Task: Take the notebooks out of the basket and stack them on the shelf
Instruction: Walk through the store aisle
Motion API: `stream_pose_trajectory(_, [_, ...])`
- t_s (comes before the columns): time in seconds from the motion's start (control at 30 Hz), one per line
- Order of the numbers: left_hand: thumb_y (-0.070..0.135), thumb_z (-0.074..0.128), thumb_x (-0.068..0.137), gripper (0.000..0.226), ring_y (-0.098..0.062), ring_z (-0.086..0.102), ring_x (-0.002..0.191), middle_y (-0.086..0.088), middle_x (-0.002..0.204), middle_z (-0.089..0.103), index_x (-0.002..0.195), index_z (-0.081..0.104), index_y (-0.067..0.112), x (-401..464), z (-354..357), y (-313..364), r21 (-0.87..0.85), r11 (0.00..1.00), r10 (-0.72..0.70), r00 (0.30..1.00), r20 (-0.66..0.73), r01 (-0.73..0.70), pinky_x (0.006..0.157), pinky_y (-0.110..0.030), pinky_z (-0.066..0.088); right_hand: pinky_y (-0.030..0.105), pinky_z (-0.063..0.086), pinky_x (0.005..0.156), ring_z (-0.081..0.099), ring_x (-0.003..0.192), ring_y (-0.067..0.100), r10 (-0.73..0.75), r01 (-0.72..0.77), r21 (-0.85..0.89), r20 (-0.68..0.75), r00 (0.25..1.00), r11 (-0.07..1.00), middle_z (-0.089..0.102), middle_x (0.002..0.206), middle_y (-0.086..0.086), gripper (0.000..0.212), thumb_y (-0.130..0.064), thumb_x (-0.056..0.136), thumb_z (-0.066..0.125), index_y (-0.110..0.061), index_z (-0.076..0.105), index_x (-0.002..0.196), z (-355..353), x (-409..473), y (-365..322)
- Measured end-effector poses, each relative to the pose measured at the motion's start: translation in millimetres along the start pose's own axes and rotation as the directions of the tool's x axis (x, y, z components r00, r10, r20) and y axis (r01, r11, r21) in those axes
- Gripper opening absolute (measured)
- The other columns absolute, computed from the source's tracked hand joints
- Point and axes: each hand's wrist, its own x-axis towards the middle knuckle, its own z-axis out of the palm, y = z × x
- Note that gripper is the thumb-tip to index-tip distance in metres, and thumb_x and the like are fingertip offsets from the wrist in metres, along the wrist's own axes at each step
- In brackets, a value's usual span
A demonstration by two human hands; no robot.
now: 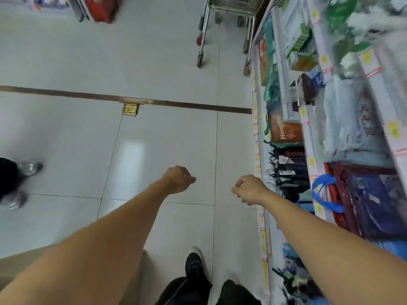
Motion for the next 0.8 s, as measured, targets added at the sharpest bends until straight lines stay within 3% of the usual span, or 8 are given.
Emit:
stream_pose_trajectory(0.13, [0.040, 0.063, 0.090, 0.039, -0.028, 0.064, 0.108, -0.011, 0.114, 0.069, 0.116, 0.067, 0.011, 64, -70, 57, 0.041, 0.999, 0.019, 0.999, 0.026, -0.020, 0.096, -0.040, 0.052, 0.037, 0.052, 0.065, 0.057, 0.072, 0.026, -0.030, 0.030, -0.005, -0.010, 1.000, 1.000, 0.060, 0.087, 0.013, 0.039, -0.024, 0.092, 0.062, 0.009, 0.061, 0.113, -62, 68, -67])
stream_pose_trajectory(0.3, [0.041, 0.061, 0.092, 0.041, -0.027, 0.062, 0.112, -0.011, 0.121, 0.066, 0.120, 0.065, 0.011, 150, -169, 117, 0.092, 0.996, 0.004, 1.000, -0.008, -0.003, 0.099, -0.041, 0.050, 0.031, 0.044, 0.061, 0.054, 0.067, 0.025, -0.064, 0.066, -0.065, 0.043, 0.997, 0.996, 0.055, 0.080, 0.012, 0.041, -0.024, 0.092, 0.061, 0.013, 0.061, 0.111, -129, 181, -163])
stream_pose_trajectory(0.4, [0.041, 0.063, 0.090, 0.035, -0.025, 0.063, 0.109, -0.008, 0.119, 0.066, 0.113, 0.068, 0.014, 197, -242, 145, 0.056, 0.998, -0.016, 0.999, -0.044, 0.019, 0.097, -0.039, 0.052, 0.031, 0.045, 0.060, 0.054, 0.065, 0.024, -0.081, 0.102, -0.154, 0.140, 0.987, 0.983, 0.056, 0.077, 0.010, 0.026, -0.025, 0.091, 0.061, 0.000, 0.066, 0.095, -166, 238, -246])
stream_pose_trajectory(0.57, [0.039, 0.064, 0.089, 0.031, -0.024, 0.065, 0.102, -0.007, 0.109, 0.069, 0.107, 0.069, 0.014, 287, -384, 177, -0.031, 0.999, -0.014, 0.992, -0.124, 0.010, 0.091, -0.034, 0.054, 0.028, 0.047, 0.059, 0.060, 0.073, 0.022, -0.161, 0.196, -0.260, 0.149, 0.976, 0.945, 0.066, 0.093, 0.011, 0.032, -0.027, 0.091, 0.062, 0.001, 0.066, 0.105, -225, 336, -406])
stream_pose_trajectory(0.73, [0.039, 0.059, 0.091, 0.024, -0.021, 0.063, 0.093, -0.003, 0.108, 0.067, 0.104, 0.068, 0.021, 413, -535, 185, -0.020, 1.000, -0.007, 0.990, -0.141, 0.004, 0.084, -0.031, 0.052, 0.043, 0.055, 0.087, 0.068, 0.099, 0.033, -0.185, 0.202, -0.313, 0.084, 0.979, 0.928, 0.071, 0.106, 0.015, 0.033, -0.031, 0.084, 0.063, -0.002, 0.068, 0.100, -272, 460, -560])
stream_pose_trajectory(0.8, [0.039, 0.060, 0.091, 0.026, -0.022, 0.063, 0.096, -0.004, 0.109, 0.068, 0.105, 0.068, 0.019, 464, -592, 191, -0.027, 1.000, -0.017, 0.992, -0.123, 0.014, 0.087, -0.032, 0.052, 0.043, 0.056, 0.082, 0.068, 0.089, 0.033, -0.163, 0.174, -0.285, 0.063, 0.985, 0.943, 0.071, 0.102, 0.017, 0.035, -0.029, 0.087, 0.062, 0.001, 0.067, 0.103, -293, 499, -613])
